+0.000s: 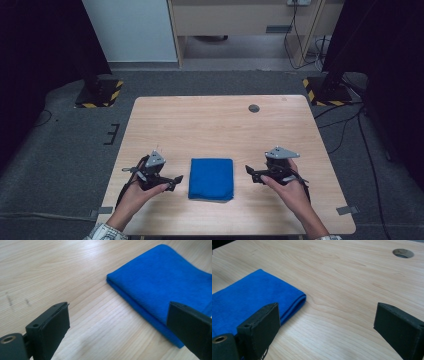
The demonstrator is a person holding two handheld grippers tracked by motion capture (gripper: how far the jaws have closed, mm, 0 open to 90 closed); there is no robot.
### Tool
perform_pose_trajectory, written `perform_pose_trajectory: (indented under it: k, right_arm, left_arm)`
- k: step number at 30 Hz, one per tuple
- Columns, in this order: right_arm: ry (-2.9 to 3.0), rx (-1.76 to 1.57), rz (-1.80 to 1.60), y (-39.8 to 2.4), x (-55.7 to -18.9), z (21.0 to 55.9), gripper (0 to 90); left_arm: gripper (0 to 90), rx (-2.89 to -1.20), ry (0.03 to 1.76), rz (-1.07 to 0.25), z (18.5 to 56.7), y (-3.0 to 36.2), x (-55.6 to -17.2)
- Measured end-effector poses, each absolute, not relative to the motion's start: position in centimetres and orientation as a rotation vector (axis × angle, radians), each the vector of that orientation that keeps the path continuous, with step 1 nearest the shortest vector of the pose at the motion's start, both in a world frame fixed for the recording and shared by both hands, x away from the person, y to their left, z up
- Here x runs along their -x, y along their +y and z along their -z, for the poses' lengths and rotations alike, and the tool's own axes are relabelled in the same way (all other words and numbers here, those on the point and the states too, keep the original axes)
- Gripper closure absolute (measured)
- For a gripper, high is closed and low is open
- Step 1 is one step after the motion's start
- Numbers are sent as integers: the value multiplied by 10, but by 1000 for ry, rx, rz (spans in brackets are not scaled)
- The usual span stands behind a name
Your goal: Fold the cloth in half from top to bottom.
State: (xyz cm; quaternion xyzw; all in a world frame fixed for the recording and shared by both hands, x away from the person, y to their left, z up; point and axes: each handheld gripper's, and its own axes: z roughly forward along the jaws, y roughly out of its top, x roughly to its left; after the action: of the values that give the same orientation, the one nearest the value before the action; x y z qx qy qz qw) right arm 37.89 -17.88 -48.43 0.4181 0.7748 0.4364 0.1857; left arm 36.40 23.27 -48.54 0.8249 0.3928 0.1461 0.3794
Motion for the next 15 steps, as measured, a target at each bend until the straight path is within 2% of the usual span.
perform_pose_trajectory:
  k: [15]
  right_arm:
    - [2082, -1305, -1141, -236, -391, 486, 71]
  left_arm:
    - [45, -2137, 1114, -419, 491, 270, -382]
